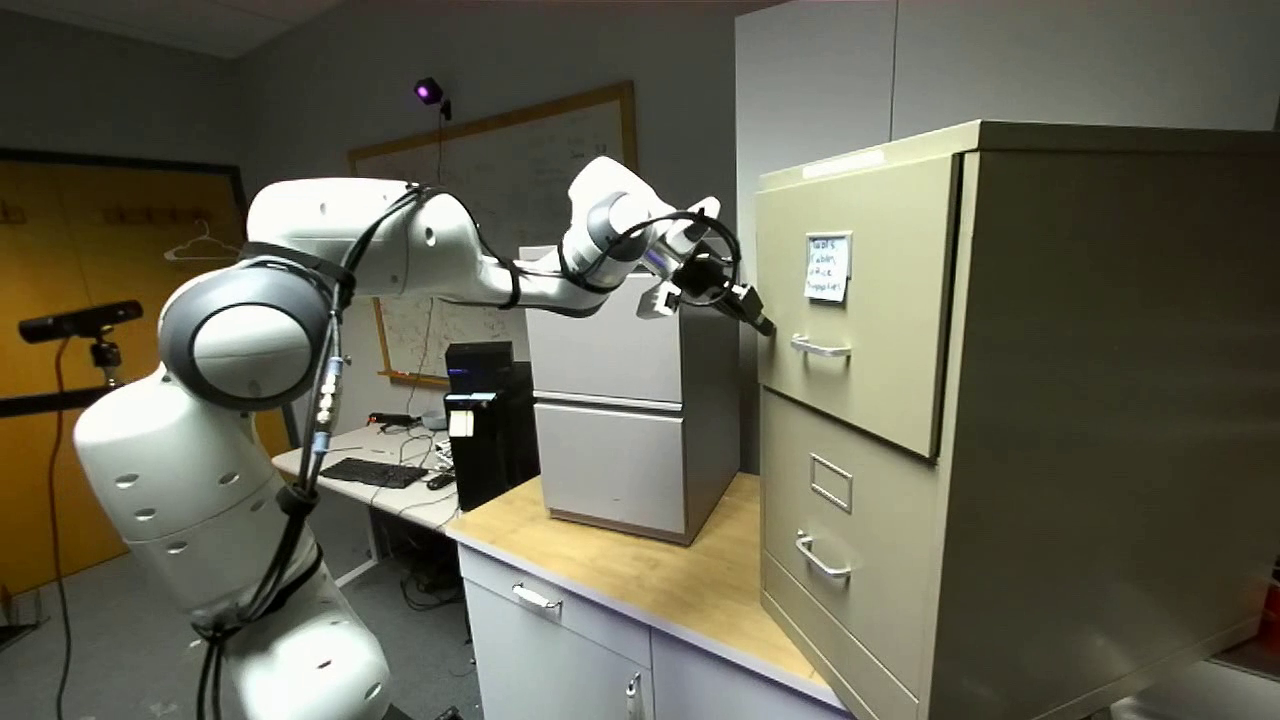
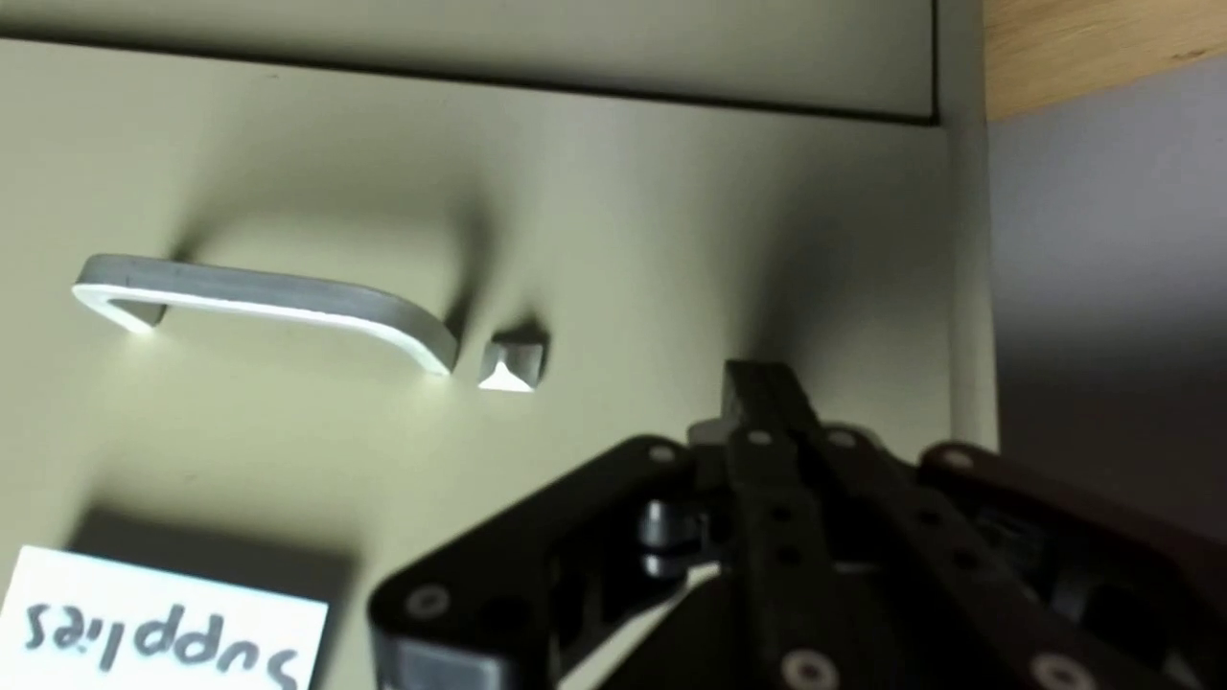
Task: Close the top drawer of the file cabinet on the right
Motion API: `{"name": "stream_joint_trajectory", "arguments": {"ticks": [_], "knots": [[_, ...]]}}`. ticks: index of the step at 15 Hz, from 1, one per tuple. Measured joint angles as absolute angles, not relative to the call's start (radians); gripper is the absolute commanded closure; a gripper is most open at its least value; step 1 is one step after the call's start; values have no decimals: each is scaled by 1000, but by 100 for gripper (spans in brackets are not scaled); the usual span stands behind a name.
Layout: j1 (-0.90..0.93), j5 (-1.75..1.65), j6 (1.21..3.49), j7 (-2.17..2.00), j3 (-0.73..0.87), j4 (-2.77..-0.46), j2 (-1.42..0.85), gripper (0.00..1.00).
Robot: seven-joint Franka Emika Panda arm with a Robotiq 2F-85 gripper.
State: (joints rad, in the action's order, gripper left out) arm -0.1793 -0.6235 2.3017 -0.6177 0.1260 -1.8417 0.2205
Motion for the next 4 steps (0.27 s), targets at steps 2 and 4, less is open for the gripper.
{"name": "stream_joint_trajectory", "arguments": {"ticks": [2,4], "knots": [[-184,-618,2301,-617,126,-1834,202,100],[-189,-611,2300,-615,127,-1826,183,100]]}}
